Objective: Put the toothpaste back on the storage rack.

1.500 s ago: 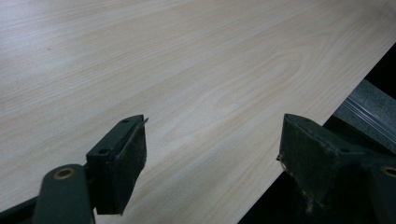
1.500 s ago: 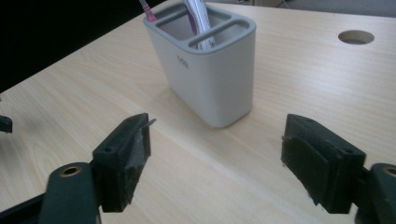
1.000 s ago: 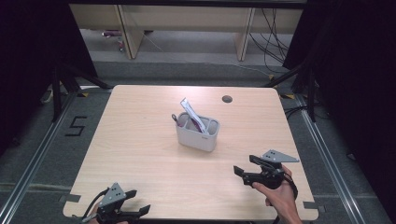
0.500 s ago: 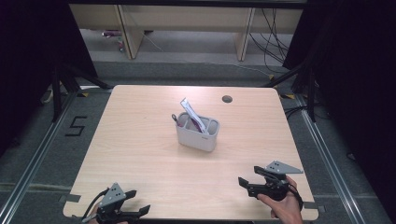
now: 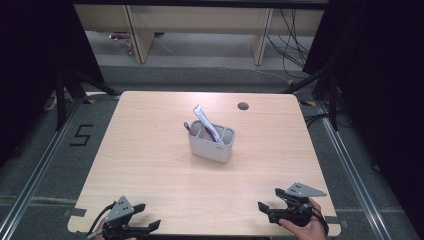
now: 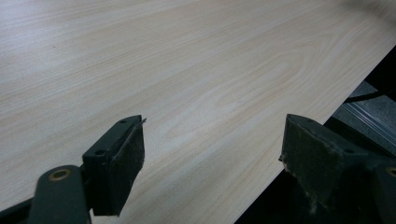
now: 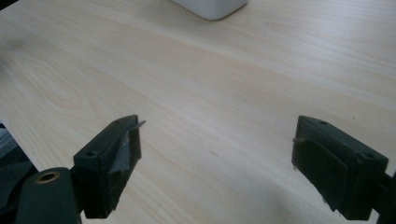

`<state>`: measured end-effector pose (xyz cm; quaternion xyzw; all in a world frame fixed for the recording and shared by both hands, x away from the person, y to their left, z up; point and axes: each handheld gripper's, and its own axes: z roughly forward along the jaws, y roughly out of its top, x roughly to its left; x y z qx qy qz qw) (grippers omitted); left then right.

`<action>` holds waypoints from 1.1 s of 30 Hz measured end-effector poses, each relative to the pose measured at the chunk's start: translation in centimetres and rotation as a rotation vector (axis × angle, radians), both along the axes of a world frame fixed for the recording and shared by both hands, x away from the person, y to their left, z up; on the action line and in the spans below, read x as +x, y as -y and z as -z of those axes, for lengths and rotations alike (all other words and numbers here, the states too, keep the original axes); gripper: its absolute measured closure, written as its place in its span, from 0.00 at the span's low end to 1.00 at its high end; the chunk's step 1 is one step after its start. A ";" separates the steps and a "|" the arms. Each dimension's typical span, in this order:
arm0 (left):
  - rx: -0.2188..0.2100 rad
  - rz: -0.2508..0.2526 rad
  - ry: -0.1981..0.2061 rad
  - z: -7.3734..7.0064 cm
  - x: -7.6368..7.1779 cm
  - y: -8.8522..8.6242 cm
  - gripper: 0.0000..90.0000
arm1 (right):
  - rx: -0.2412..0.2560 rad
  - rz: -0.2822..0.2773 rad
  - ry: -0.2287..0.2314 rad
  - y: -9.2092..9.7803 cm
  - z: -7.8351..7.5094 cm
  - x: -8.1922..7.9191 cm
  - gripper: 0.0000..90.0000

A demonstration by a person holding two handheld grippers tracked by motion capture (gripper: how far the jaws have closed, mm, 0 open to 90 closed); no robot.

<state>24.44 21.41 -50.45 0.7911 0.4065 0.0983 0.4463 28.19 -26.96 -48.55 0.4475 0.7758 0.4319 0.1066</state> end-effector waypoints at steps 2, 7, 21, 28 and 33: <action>-0.003 -0.005 -0.002 0.0 0.0 0.0 0.22 | -0.026 0.000 -0.004 0.3 -0.1 -0.2 0.18; -0.002 -0.004 -0.006 0.0 0.0 0.1 0.21 | -0.063 -0.021 -0.006 0.7 0.3 -0.8 0.18; 0.002 0.002 0.007 0.1 0.0 0.2 0.21 | -0.093 -0.005 -0.069 1.1 0.8 -2.2 0.18; 0.004 0.000 0.005 0.2 0.0 0.2 0.21 | -0.113 -0.025 -0.074 1.0 1.1 -2.4 0.18; 0.006 0.000 0.003 0.1 0.0 0.1 0.21 | -0.139 -0.044 -0.072 1.2 1.0 -2.3 0.18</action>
